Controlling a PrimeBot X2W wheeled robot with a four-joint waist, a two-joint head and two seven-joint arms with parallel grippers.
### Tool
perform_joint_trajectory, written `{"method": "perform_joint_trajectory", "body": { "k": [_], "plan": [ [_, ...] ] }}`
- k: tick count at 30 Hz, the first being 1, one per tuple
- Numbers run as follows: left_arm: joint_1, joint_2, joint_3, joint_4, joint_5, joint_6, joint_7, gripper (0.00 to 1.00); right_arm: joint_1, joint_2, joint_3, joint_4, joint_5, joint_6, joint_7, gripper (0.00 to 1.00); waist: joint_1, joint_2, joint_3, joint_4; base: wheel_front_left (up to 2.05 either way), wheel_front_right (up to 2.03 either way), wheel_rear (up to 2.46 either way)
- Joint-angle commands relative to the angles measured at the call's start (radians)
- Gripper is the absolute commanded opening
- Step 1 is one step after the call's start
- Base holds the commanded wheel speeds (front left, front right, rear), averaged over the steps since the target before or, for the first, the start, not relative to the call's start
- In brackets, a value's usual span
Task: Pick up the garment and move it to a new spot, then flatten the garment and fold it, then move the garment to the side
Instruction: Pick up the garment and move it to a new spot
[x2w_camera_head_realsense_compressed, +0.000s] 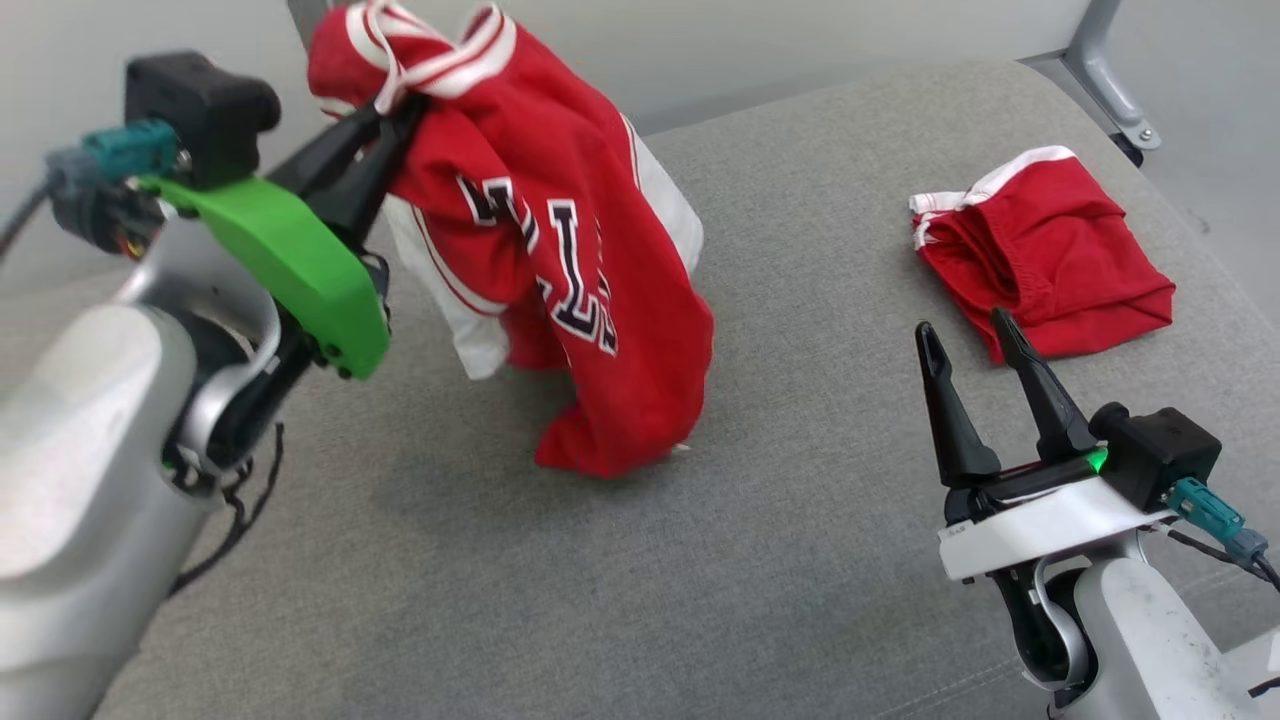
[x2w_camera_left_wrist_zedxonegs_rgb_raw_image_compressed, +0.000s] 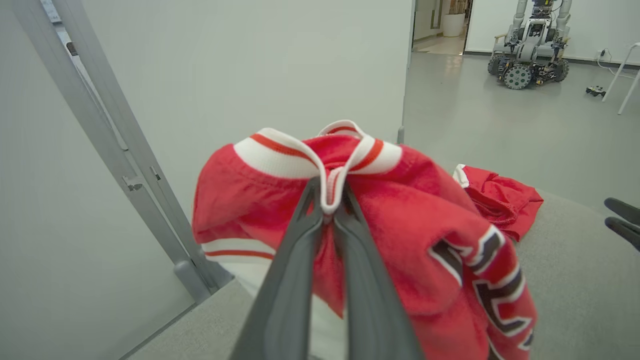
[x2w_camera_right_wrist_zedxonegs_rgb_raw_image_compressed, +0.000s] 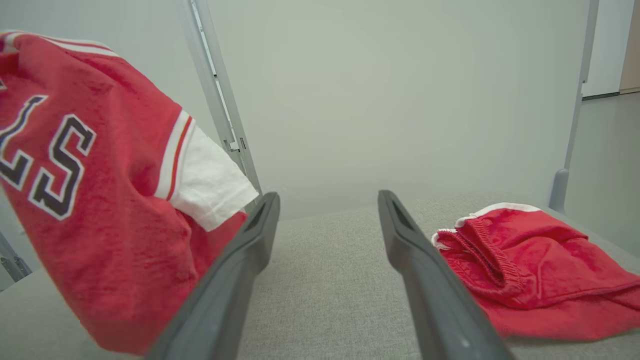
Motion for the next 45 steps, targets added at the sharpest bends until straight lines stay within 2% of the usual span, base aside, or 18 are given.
{"method": "perform_joint_trajectory", "body": {
  "k": [1,6,7,10,13,16,17,18,19,25,31,38,45],
  "plan": [
    [0.044,-0.007,-0.005,-0.003,-0.008,0.012,-0.019,0.0,0.006,0.005,-0.002,-0.005,-0.004,0.0,-0.003,1.0,0.0,0.0,0.027,-0.022,0.0,0.0,0.0],
    [0.185,-0.05,-0.039,0.057,0.013,0.045,-0.125,0.0,0.004,0.011,-0.003,0.001,-0.009,0.0,-0.003,1.0,0.0,0.0,0.051,-0.021,0.0,0.0,0.0],
    [0.216,-0.077,-0.046,0.085,0.012,0.05,-0.159,0.0,0.001,0.014,-0.003,0.003,-0.01,0.0,-0.003,1.0,0.0,0.0,0.055,-0.019,0.0,0.0,0.0],
    [0.263,-0.113,-0.074,0.19,0.039,0.045,-0.233,0.0,-0.01,0.014,0.007,0.011,-0.009,0.0,-0.003,1.0,0.0,0.0,0.059,-0.012,0.0,0.0,0.0],
    [0.298,-0.178,-0.114,0.309,0.056,0.025,-0.292,0.0,-0.019,0.007,0.018,0.019,-0.005,0.0,-0.003,1.0,0.0,0.0,0.058,-0.002,0.0,0.0,0.0],
    [0.302,-0.219,-0.143,0.403,0.068,0.005,-0.331,0.0,-0.019,0.004,0.027,0.025,-0.009,0.0,-0.003,1.0,0.0,0.0,0.052,0.008,0.0,0.0,0.0],
    [0.298,-0.232,-0.15,0.433,0.073,-0.001,-0.343,0.15,-0.019,0.0,0.029,0.029,-0.006,0.0,-0.003,1.0,0.0,0.0,0.049,0.013,0.0,0.0,0.0],
    [0.291,-0.244,-0.154,0.459,0.078,-0.005,-0.358,0.48,-0.017,-0.003,0.031,0.032,-0.005,0.0,-0.003,1.0,0.0,0.0,0.045,0.02,0.0,0.0,0.0],
    [0.284,-0.253,-0.154,0.475,0.078,-0.009,-0.37,1.0,-0.015,-0.004,0.032,0.035,-0.004,0.0,-0.003,1.0,0.0,0.0,0.042,0.025,0.0,0.0,0.0],
    [0.26,-0.278,-0.144,0.514,0.084,-0.013,-0.429,1.0,0.001,-0.014,0.034,0.047,0.001,0.0,-0.003,1.0,0.0,0.0,0.008,0.063,0.0,0.0,0.0],
    [0.293,-0.234,-0.114,0.452,0.074,0.01,-0.454,1.0,0.025,-0.018,0.022,0.044,-0.001,0.0,-0.003,1.0,0.0,0.0,-0.028,0.103,0.0,0.0,0.0],
    [0.377,-0.147,-0.034,0.304,0.06,0.108,-0.477,1.0,0.054,-0.013,0.003,0.039,-0.005,0.0,-0.003,1.0,0.0,0.0,-0.054,0.157,0.0,0.0,0.0],
    [0.513,-0.107,0.073,0.186,0.06,0.204,-0.496,1.0,0.086,0.008,-0.019,0.049,-0.015,0.0,-0.003,1.0,0.0,0.0,-0.079,0.198,0.0,0.0,0.0]
  ]
}}
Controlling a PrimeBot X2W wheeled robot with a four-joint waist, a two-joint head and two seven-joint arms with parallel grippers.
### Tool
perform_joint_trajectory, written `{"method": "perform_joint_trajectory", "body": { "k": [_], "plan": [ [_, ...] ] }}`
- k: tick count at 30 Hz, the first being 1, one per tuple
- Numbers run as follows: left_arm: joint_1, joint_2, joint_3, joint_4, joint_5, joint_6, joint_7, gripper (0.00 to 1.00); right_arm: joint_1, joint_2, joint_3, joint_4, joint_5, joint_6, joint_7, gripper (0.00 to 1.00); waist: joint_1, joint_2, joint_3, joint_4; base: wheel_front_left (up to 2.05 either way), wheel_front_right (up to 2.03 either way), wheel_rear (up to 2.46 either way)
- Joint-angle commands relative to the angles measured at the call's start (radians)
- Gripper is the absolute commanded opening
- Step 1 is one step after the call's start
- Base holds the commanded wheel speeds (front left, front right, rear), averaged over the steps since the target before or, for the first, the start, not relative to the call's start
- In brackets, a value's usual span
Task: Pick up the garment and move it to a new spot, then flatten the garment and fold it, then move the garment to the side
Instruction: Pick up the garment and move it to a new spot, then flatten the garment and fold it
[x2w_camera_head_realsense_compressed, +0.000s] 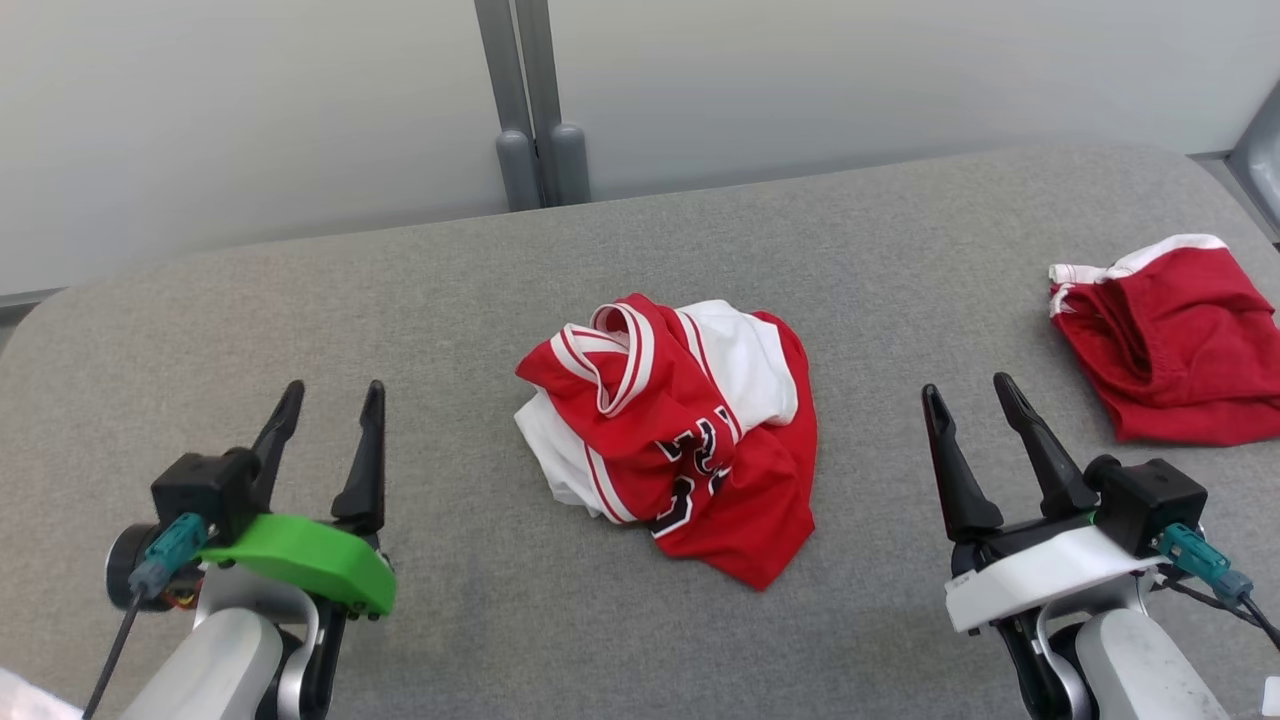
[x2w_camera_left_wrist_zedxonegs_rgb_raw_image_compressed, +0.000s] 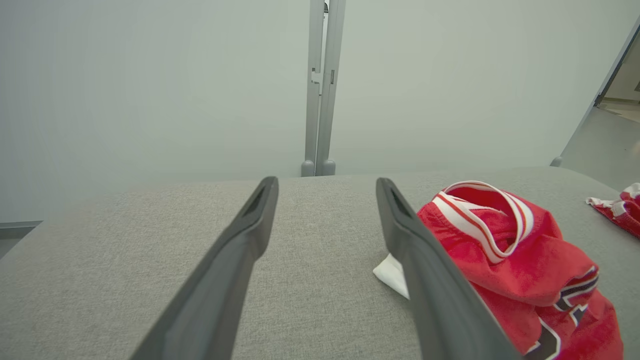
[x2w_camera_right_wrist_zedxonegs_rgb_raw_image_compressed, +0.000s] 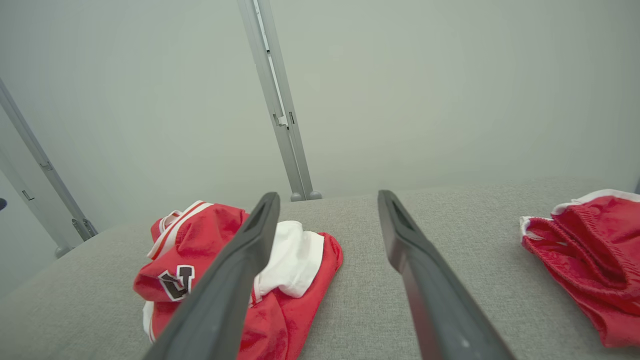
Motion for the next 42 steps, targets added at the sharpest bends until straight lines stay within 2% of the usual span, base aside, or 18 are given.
{"method": "perform_joint_trajectory", "body": {
  "k": [1,7,10,16,22,30,42],
  "plan": [
    [0.042,0.006,0.024,-0.023,0.01,0.019,-0.007,1.0,0.02,0.002,-0.004,0.004,-0.007,0.0,-0.003,1.0,0.0,0.0,-0.019,0.018,0.0,0.0,0.0],
    [0.178,-0.031,0.16,-0.132,0.086,0.067,-0.007,1.0,0.035,-0.002,-0.019,0.008,-0.005,0.0,-0.003,1.0,0.0,0.0,-0.029,0.029,0.0,0.0,0.0],
    [0.249,-0.074,0.217,-0.166,0.133,0.067,-0.007,1.0,0.046,-0.003,-0.031,0.011,-0.003,0.0,-0.003,1.0,0.0,0.0,-0.029,0.035,0.0,0.0,0.0],
    [0.33,-0.145,0.29,-0.168,0.198,0.019,-0.007,1.0,0.068,-0.002,-0.048,0.012,0.0,0.0,-0.003,1.0,0.0,0.0,-0.027,0.045,0.0,0.0,0.0],
    [0.345,-0.196,0.339,-0.145,0.246,-0.035,-0.007,1.0,0.069,0.0,-0.053,0.008,-0.004,0.0,-0.003,1.0,0.0,0.0,-0.019,0.048,0.0,0.0,0.0],
    [0.335,-0.236,0.38,-0.12,0.293,-0.081,-0.007,1.0,0.054,-0.003,-0.047,0.016,-0.003,0.0,-0.003,1.0,0.0,0.0,-0.016,0.04,0.0,0.0,0.0],
    [0.322,-0.273,0.414,-0.092,0.335,-0.125,-0.007,1.0,0.049,-0.003,-0.041,0.022,-0.001,0.0,-0.003,1.0,0.0,0.0,-0.014,0.027,0.0,0.0,0.0]
  ]
}}
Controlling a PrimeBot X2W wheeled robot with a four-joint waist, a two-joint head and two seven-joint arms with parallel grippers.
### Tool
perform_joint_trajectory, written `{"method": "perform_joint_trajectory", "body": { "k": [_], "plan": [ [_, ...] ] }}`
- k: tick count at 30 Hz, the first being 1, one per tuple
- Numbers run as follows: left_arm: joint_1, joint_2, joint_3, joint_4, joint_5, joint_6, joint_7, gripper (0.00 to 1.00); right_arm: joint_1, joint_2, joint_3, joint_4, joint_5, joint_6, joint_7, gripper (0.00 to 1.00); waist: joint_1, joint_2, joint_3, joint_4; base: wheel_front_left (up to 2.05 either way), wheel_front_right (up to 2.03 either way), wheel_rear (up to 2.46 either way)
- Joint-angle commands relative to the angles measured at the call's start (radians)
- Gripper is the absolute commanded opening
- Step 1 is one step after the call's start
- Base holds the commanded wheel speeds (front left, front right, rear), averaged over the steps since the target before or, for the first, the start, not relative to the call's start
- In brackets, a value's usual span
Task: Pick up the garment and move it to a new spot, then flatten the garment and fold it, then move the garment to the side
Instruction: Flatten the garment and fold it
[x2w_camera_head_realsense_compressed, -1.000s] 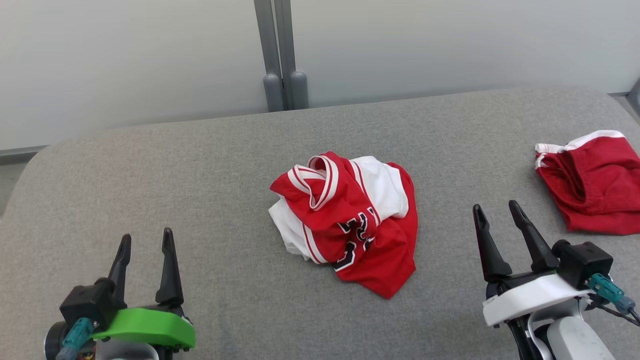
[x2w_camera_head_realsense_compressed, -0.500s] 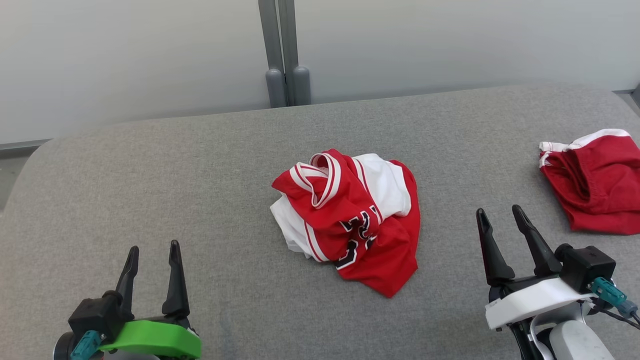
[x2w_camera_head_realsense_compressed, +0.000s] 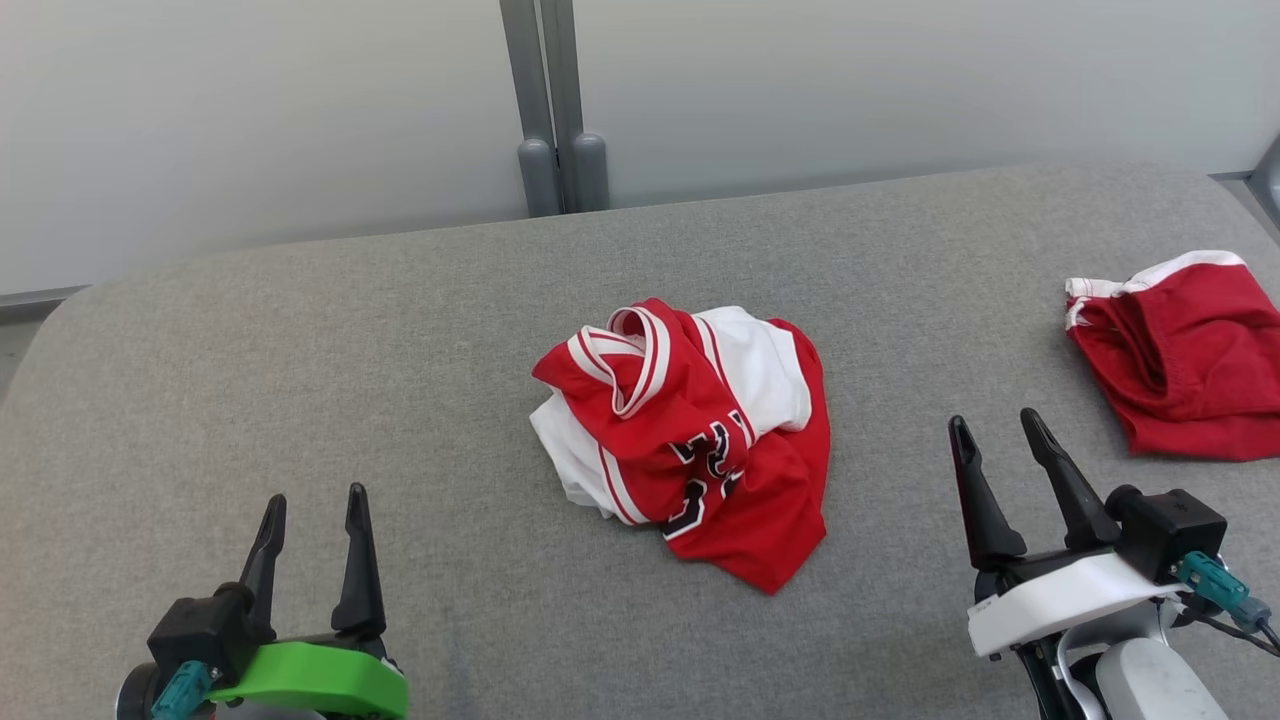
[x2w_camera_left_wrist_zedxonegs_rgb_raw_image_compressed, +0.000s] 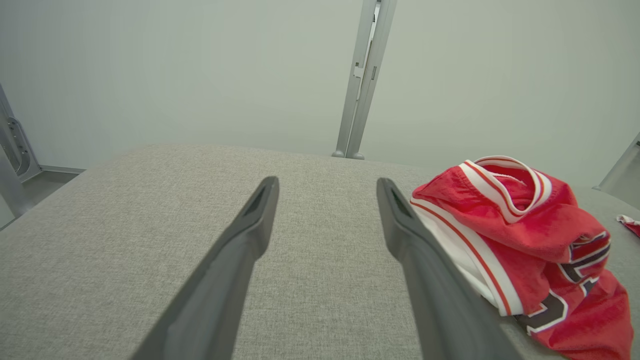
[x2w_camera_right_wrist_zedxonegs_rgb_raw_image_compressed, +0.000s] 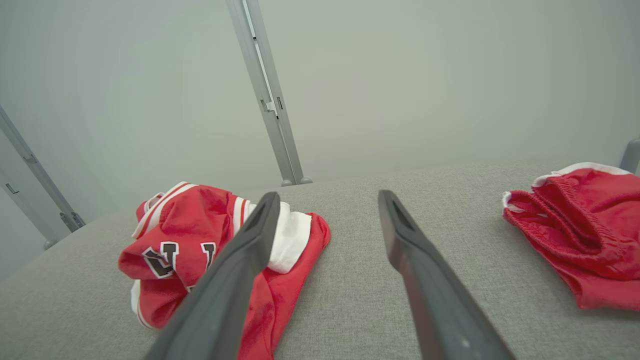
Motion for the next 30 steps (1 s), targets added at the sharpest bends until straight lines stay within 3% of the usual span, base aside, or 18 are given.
{"method": "perform_joint_trajectory", "body": {
  "k": [1,10,17,30],
  "plan": [
    [-0.012,-0.004,0.006,0.002,0.01,-0.006,-0.003,1.0,-0.007,-0.003,0.002,0.003,-0.001,0.0,-0.003,1.0,0.0,0.0,0.001,-0.002,0.0,0.0,0.0],
    [-0.024,-0.018,0.019,0.013,0.036,-0.028,-0.003,1.0,-0.016,0.002,0.004,0.006,-0.003,0.0,-0.003,1.0,0.0,0.0,0.003,-0.011,0.0,0.0,0.0],
    [-0.108,-0.031,-0.04,0.015,0.054,-0.065,0.018,1.0,-0.027,0.002,0.001,0.003,-0.003,0.0,-0.003,1.0,0.0,0.0,0.015,-0.017,0.0,0.0,0.0],
    [-0.417,-0.092,-0.193,0.071,-0.027,-0.135,0.401,1.0,-0.079,0.021,0.004,-0.009,-0.003,0.0,-0.003,1.0,0.0,0.0,0.105,-0.106,0.0,0.0,0.0]
  ]
}}
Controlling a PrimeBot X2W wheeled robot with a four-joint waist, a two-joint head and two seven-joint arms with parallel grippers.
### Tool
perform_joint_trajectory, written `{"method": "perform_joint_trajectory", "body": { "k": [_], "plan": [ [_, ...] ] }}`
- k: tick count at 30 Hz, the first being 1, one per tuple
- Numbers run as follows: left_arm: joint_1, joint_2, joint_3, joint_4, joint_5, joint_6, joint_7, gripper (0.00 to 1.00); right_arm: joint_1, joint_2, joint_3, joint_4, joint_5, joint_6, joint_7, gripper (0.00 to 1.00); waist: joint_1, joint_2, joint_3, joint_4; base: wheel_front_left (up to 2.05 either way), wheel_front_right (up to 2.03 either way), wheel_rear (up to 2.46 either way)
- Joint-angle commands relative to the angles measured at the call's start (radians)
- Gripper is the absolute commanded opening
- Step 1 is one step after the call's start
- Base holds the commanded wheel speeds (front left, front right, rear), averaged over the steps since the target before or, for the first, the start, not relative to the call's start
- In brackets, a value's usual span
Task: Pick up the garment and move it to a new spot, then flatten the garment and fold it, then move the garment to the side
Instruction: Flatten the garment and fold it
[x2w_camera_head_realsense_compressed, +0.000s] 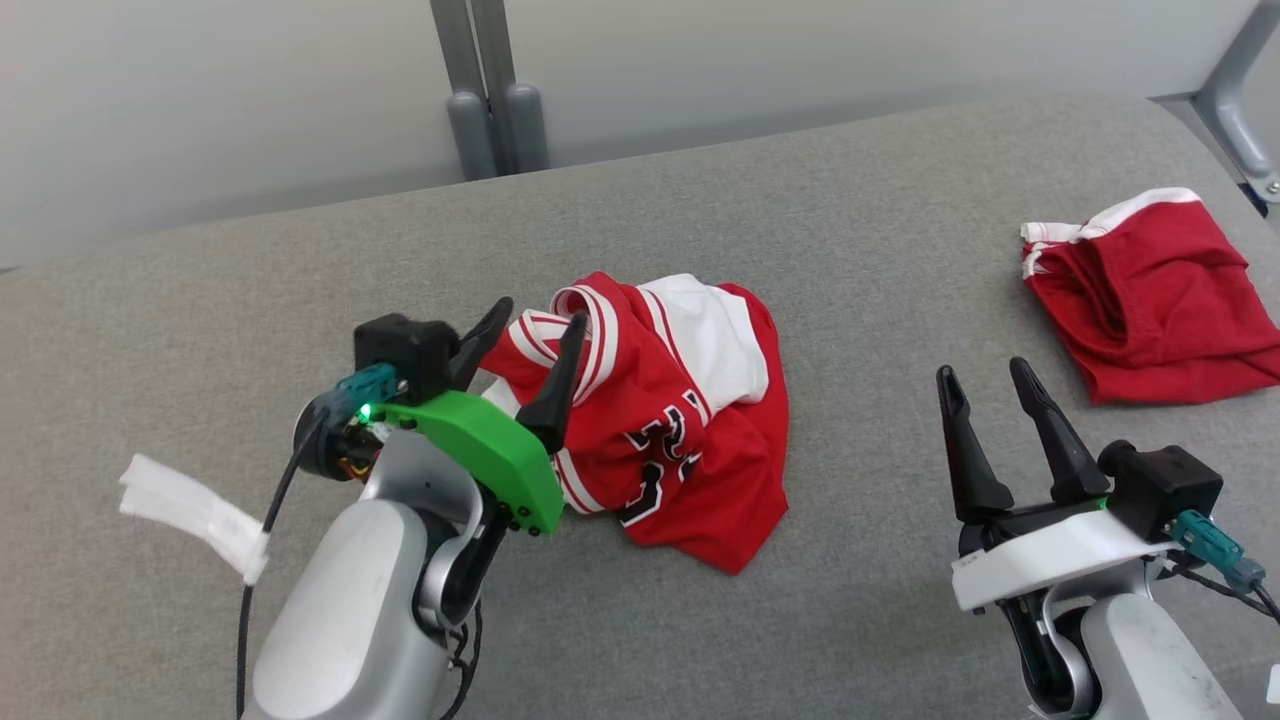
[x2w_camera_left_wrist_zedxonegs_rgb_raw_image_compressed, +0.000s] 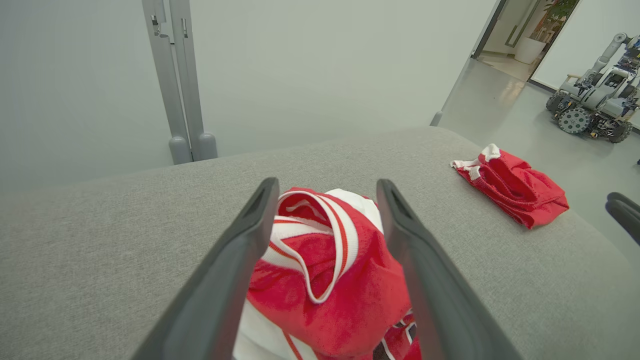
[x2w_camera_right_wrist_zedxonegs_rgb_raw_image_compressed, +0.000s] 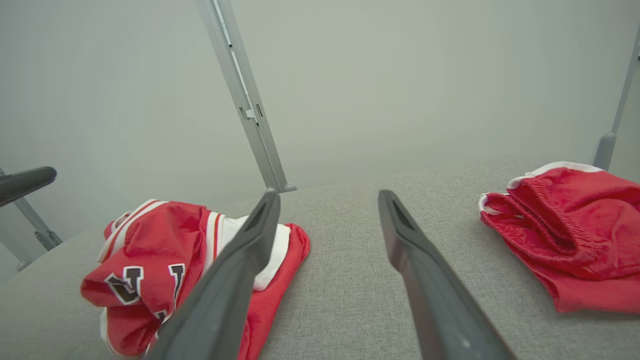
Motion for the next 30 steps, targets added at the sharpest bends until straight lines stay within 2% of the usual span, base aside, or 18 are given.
{"method": "perform_joint_trajectory", "body": {
  "k": [1,4,7,9,13,14,15,16,17,25,30],
  "plan": [
    [-0.037,0.0,-0.01,0.02,-0.012,-0.006,0.036,1.0,-0.016,0.006,0.005,-0.001,-0.002,0.0,-0.003,1.0,0.0,0.0,0.04,-0.049,0.0,0.0,0.0],
    [-0.086,-0.009,-0.013,0.079,-0.056,0.002,0.128,1.0,-0.029,0.014,0.003,-0.003,0.001,0.0,-0.003,1.0,0.0,0.0,0.061,-0.085,0.0,0.0,0.0],
    [-0.139,-0.007,-0.017,0.158,-0.065,0.039,0.23,1.0,-0.037,0.024,0.001,-0.004,0.0,0.0,-0.003,1.0,0.0,0.0,0.079,-0.124,0.0,0.0,0.0],
    [-0.158,-0.006,-0.017,0.198,-0.071,0.049,0.264,1.0,-0.039,0.028,-0.005,-0.006,0.0,0.0,-0.003,1.0,0.0,0.0,0.088,-0.142,0.0,0.0,0.0],
    [-0.18,-0.008,-0.023,0.244,-0.085,0.034,0.271,1.0,-0.033,0.034,-0.015,-0.005,-0.002,0.0,-0.003,1.0,0.0,0.0,0.095,-0.156,0.0,0.0,0.0],
    [-0.183,-0.009,-0.026,0.251,-0.087,0.033,0.269,0.89,-0.032,0.035,-0.018,-0.004,-0.003,0.0,-0.003,1.0,0.0,0.0,0.094,-0.155,0.0,0.0,0.0],
    [-0.185,-0.01,-0.028,0.257,-0.089,0.027,0.263,0.53,-0.03,0.035,-0.022,-0.002,-0.005,0.0,-0.003,1.0,0.0,0.0,0.093,-0.152,0.0,0.0,0.0],
    [-0.186,-0.011,-0.03,0.259,-0.089,0.023,0.255,0.37,-0.029,0.034,-0.024,0.0,-0.007,0.0,-0.003,1.0,0.0,0.0,0.09,-0.146,0.0,0.0,0.0],
    [-0.187,-0.012,-0.033,0.261,-0.087,0.019,0.244,0.0,-0.029,0.032,-0.024,0.001,-0.009,0.0,-0.003,1.0,0.0,0.0,0.086,-0.137,0.0,0.0,0.0],
    [-0.155,-0.019,-0.058,0.212,-0.127,-0.02,0.162,0.0,-0.012,0.004,-0.021,0.011,-0.012,0.0,-0.003,1.0,0.0,0.0,0.028,-0.019,0.0,0.0,0.0],
    [-0.089,0.006,-0.052,0.123,-0.157,-0.029,0.142,0.0,0.004,-0.013,-0.016,0.016,-0.01,0.0,-0.003,1.0,0.0,0.0,-0.003,0.078,0.0,0.0,0.0]
  ]
}}
